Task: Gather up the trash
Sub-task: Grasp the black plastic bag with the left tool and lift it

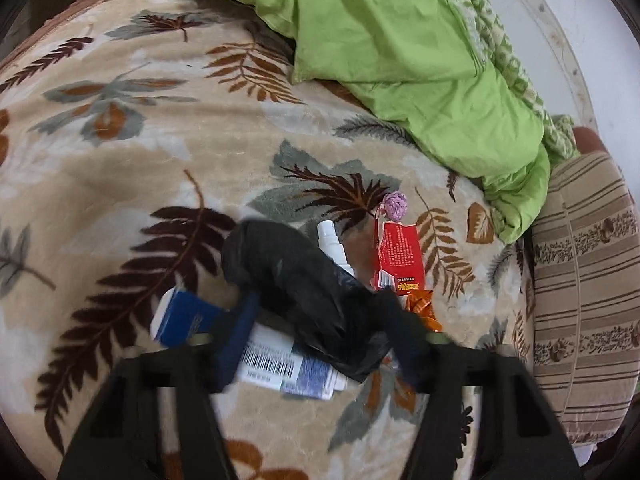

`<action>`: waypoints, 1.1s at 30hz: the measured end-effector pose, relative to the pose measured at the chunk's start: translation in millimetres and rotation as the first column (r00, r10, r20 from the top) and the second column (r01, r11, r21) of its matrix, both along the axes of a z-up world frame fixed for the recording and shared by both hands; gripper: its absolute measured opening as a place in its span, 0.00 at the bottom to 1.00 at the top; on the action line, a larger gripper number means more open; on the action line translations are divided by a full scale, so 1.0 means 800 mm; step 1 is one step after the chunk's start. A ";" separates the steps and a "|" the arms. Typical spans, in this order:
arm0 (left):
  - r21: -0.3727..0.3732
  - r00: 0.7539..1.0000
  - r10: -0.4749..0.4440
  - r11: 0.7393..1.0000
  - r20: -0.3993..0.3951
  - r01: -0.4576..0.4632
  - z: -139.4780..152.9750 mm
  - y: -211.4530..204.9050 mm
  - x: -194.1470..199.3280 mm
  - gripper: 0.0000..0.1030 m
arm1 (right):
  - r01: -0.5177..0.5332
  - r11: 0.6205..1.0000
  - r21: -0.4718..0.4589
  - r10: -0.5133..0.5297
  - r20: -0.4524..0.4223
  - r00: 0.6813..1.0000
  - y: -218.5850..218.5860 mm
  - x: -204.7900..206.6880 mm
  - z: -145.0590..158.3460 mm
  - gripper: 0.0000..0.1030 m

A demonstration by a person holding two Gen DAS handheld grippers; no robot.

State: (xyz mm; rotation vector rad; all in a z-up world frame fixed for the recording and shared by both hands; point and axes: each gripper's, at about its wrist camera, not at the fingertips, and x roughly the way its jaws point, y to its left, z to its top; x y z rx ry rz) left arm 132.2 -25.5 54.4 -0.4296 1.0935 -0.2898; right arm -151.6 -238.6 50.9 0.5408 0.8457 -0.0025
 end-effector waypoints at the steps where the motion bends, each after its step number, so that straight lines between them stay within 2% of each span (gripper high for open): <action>1: 0.005 1.000 -0.007 1.000 -0.001 0.007 -0.003 -0.001 0.002 0.32 | 0.000 1.000 0.003 0.000 0.001 1.000 -0.001 0.000 0.000 0.57; 3: 0.019 1.000 -0.013 1.000 0.011 0.013 -0.006 -0.002 0.002 0.27 | 0.001 1.000 0.005 -0.001 0.002 1.000 -0.001 0.000 -0.002 0.57; 5: 0.012 0.999 -0.036 0.999 0.033 0.035 -0.003 -0.002 -0.002 0.18 | 0.000 1.000 0.006 0.000 -0.001 1.000 0.000 0.001 -0.003 0.57; 13: -0.051 0.978 -0.131 0.989 0.161 0.140 0.052 0.014 -0.064 0.16 | 0.004 1.000 -0.001 -0.004 0.003 1.000 0.002 -0.001 0.000 0.57; 18: -0.056 0.957 -0.192 0.976 0.218 0.209 0.090 0.041 -0.126 0.16 | 0.002 1.000 -0.018 -0.002 0.006 1.000 0.006 -0.003 0.002 0.57; 21: -0.021 0.946 -0.236 0.969 0.221 0.247 0.101 0.057 -0.165 0.16 | 0.008 1.000 -0.016 -0.008 0.006 1.000 0.005 -0.003 0.001 0.57; 24: 0.057 0.935 -0.299 0.954 0.190 0.294 0.086 0.060 -0.196 0.16 | 0.009 1.000 -0.012 -0.009 0.003 1.000 0.005 -0.003 -0.001 0.57; 27: 0.133 0.929 -0.344 0.935 0.133 0.327 0.046 0.049 -0.213 0.16 | 0.009 1.000 -0.012 -0.009 0.001 1.000 0.007 -0.001 -0.001 0.57; 30: 0.130 0.932 -0.352 0.931 0.084 0.340 0.005 0.044 -0.217 0.16 | 0.004 1.000 -0.025 -0.004 0.002 1.000 0.010 0.000 0.001 0.57; 32: 0.108 0.941 -0.329 0.941 0.082 0.320 -0.005 0.047 -0.216 0.18 | 0.001 0.999 -0.039 -0.001 0.006 1.000 0.013 -0.002 0.003 0.57; 33: 0.091 0.941 -0.325 0.944 0.092 0.318 -0.006 0.048 -0.215 0.22 | 0.001 0.999 -0.042 -0.001 0.007 1.000 0.013 -0.003 0.003 0.57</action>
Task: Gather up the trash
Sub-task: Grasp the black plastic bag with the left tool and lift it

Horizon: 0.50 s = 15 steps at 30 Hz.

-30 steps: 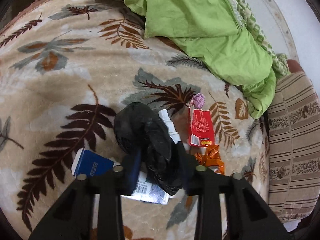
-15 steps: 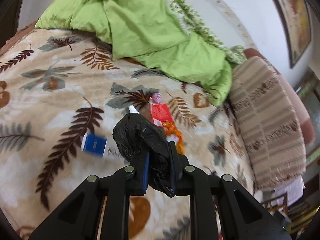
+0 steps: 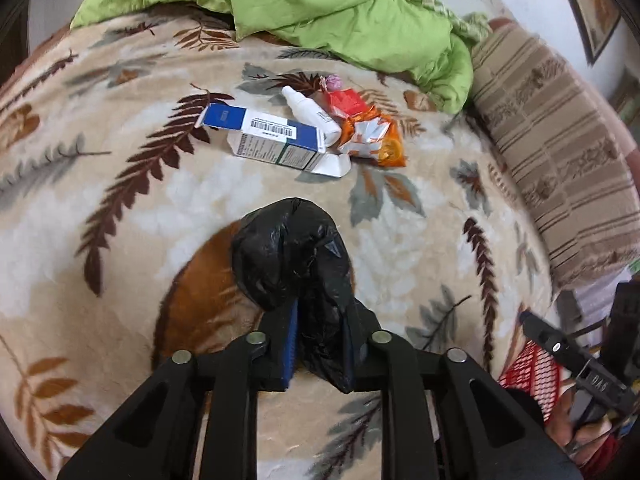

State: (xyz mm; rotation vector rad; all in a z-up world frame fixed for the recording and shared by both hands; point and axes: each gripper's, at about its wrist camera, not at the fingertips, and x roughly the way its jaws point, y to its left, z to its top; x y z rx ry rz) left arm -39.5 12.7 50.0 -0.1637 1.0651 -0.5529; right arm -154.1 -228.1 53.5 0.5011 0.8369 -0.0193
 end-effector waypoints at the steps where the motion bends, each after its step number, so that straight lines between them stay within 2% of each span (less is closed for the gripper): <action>1: 0.001 1.000 0.005 1.000 0.008 -0.006 0.000 0.001 0.001 0.28 | 0.001 1.000 -0.002 -0.001 0.001 1.000 0.000 -0.001 0.000 0.57; 2: 0.017 1.000 0.021 1.000 0.016 -0.022 0.000 0.002 0.002 0.33 | 0.003 1.000 -0.002 -0.003 0.002 1.000 -0.001 -0.001 0.000 0.57; 3: 0.039 0.999 0.037 0.999 0.024 -0.038 -0.001 0.001 0.003 0.51 | 0.006 1.000 0.002 -0.006 0.002 1.000 -0.002 -0.002 -0.001 0.57; 4: 0.062 0.998 0.052 0.997 0.031 -0.054 -0.004 0.002 0.004 0.62 | 0.008 1.000 0.009 -0.008 0.000 1.000 -0.004 -0.001 -0.001 0.57; 6: 0.077 0.998 0.061 0.995 0.022 -0.063 -0.012 0.005 0.005 0.63 | 0.009 1.000 0.016 -0.009 -0.001 1.000 -0.005 -0.001 -0.002 0.57; 10: 0.041 0.997 0.079 0.996 -0.023 -0.078 -0.024 0.012 0.010 0.68 | 0.001 1.000 0.013 -0.001 0.003 1.000 -0.003 0.000 -0.002 0.57; 13: 0.007 0.996 0.071 0.998 -0.052 -0.070 -0.034 0.009 0.018 0.68 | -0.002 1.000 0.018 0.002 0.001 1.000 -0.003 0.001 -0.003 0.57; 15: 0.008 0.997 0.060 0.998 -0.040 -0.060 -0.036 0.002 0.020 0.66 | -0.002 1.000 0.021 0.002 0.003 1.000 -0.004 0.000 -0.003 0.57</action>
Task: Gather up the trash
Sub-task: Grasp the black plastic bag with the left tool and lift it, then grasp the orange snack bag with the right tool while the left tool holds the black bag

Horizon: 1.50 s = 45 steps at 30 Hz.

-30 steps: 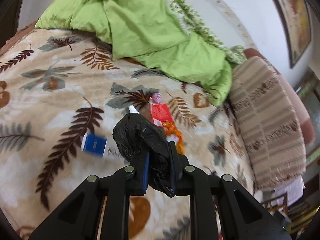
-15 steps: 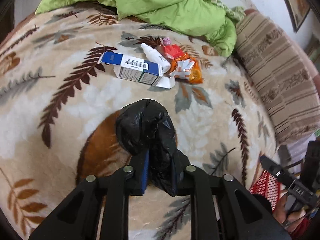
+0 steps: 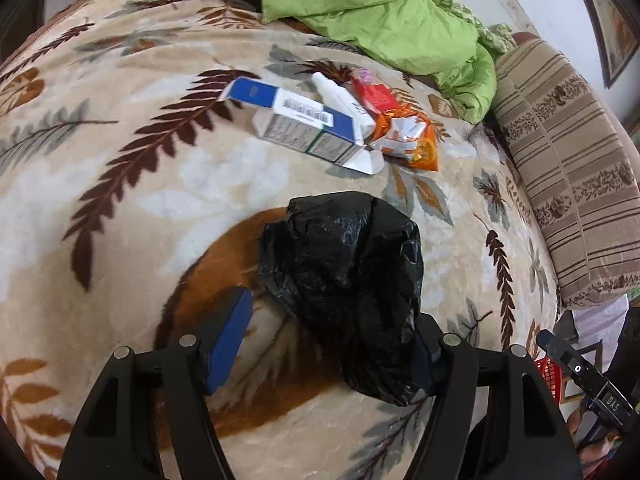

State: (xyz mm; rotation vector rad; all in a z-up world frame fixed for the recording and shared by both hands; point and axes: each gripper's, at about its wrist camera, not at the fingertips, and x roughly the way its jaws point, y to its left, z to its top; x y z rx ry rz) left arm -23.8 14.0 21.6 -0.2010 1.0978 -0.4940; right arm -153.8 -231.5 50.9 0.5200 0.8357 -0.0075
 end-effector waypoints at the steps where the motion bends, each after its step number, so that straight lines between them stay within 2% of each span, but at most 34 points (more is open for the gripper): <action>1: 0.012 1.000 -0.005 1.000 0.009 0.005 0.000 -0.005 0.000 0.60 | 0.000 1.000 0.001 0.000 0.000 1.000 0.000 0.000 0.000 0.57; 2: 0.014 1.000 -0.013 1.000 0.012 0.013 0.000 -0.011 -0.001 0.57 | 0.001 1.000 0.001 -0.001 0.000 1.000 0.000 0.000 0.000 0.57; 4: 0.008 1.000 -0.028 1.000 0.013 0.028 0.000 -0.022 -0.003 0.44 | 0.000 1.000 0.003 0.000 -0.001 1.000 0.000 0.000 0.000 0.57; 8: 0.070 0.997 -0.021 0.997 0.076 0.016 0.005 -0.038 -0.014 0.38 | -0.003 1.000 -0.001 0.003 -0.001 1.000 0.001 0.000 0.000 0.57; 10: 0.058 0.996 -0.001 0.998 0.092 -0.004 0.008 -0.035 -0.018 0.32 | -0.005 1.000 -0.003 0.005 -0.001 1.000 0.002 0.001 -0.001 0.57; 13: 0.049 0.992 0.034 0.998 0.120 -0.040 0.014 -0.028 -0.025 0.29 | -0.011 1.000 -0.005 0.011 -0.007 1.000 0.003 0.004 0.000 0.57; 19: 0.076 0.969 0.096 0.990 0.228 -0.116 0.031 -0.019 -0.035 0.26 | -0.036 0.999 -0.031 0.037 0.014 0.999 0.009 0.041 0.016 0.57; 21: 0.090 0.961 0.108 0.987 0.255 -0.134 0.034 -0.018 -0.034 0.26 | -0.051 0.996 -0.068 0.054 0.037 0.998 0.017 0.064 0.026 0.69; 26: 0.117 0.956 0.121 0.981 0.269 -0.157 0.032 -0.016 -0.030 0.26 | -0.085 0.987 -0.135 0.095 0.070 0.993 0.032 0.143 0.037 0.73; 34: 0.111 0.956 0.132 0.980 0.263 -0.166 0.028 -0.011 -0.023 0.26 | -0.103 0.971 -0.217 0.107 0.007 0.994 0.034 0.262 -0.001 0.73; 40: 0.112 0.960 0.132 0.980 0.248 -0.164 0.024 -0.010 -0.018 0.26 | -0.130 0.968 -0.215 0.122 -0.048 0.991 0.035 0.308 -0.035 0.73; 41: 0.115 0.960 0.129 0.980 0.250 -0.162 0.024 -0.010 -0.018 0.26 | -0.136 0.968 -0.209 0.128 -0.052 0.990 0.036 0.309 -0.039 0.73; 43: 0.117 0.960 0.124 0.981 0.253 -0.157 0.024 -0.012 -0.018 0.26 | -0.132 0.967 -0.217 0.127 -0.037 0.991 0.040 0.304 -0.040 0.58; 45: 0.125 0.959 0.119 0.980 0.256 -0.155 0.024 -0.014 -0.019 0.26 | -0.130 0.967 -0.221 0.130 -0.015 0.991 0.042 0.295 -0.037 0.54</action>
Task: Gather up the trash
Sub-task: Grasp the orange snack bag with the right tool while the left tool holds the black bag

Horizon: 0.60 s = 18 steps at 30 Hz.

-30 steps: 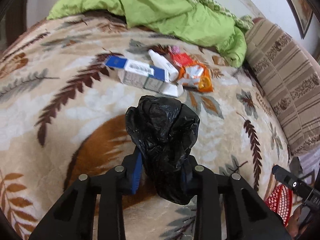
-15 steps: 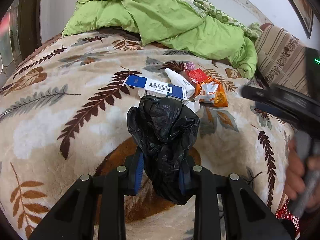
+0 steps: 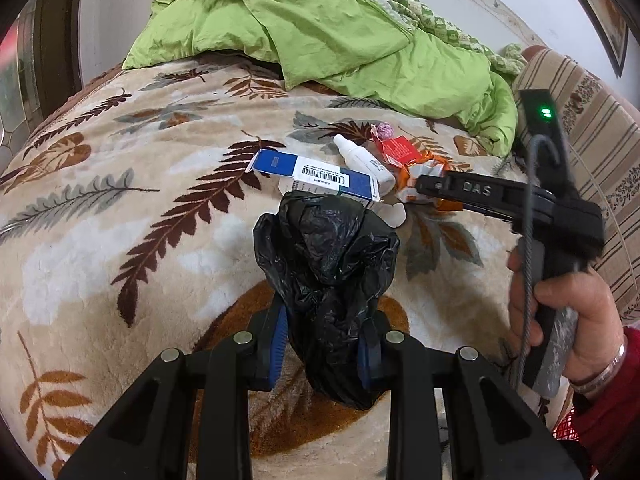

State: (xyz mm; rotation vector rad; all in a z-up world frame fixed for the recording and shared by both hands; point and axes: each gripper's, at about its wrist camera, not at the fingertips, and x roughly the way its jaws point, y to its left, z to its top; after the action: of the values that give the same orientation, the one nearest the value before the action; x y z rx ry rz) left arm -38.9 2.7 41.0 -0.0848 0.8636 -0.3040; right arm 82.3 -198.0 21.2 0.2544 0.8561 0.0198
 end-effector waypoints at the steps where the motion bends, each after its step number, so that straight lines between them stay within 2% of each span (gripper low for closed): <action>1: 0.005 1.000 -0.002 1.000 0.004 0.002 0.001 -0.001 -0.001 0.26 | 0.003 1.000 -0.007 -0.003 0.010 1.000 0.001 -0.004 0.002 0.53; 5: 0.010 1.000 -0.006 1.000 0.021 0.006 0.003 -0.002 -0.005 0.26 | 0.000 0.999 -0.033 0.002 0.058 0.998 0.007 -0.038 0.017 0.51; 14: 0.040 0.998 -0.004 0.999 0.063 0.002 0.010 -0.007 -0.013 0.26 | 0.013 1.000 -0.021 -0.010 0.152 0.988 0.027 -0.144 0.061 0.51; 18: 0.047 0.996 0.005 0.999 0.084 -0.009 0.015 -0.006 -0.019 0.26 | 0.030 0.999 -0.015 -0.027 0.174 0.984 0.039 -0.177 0.063 0.51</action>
State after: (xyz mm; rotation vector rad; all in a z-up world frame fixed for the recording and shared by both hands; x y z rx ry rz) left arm -54.3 -2.1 53.4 -0.0306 0.7862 -0.2788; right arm -59.5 -166.8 71.7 0.2444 0.6788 0.0070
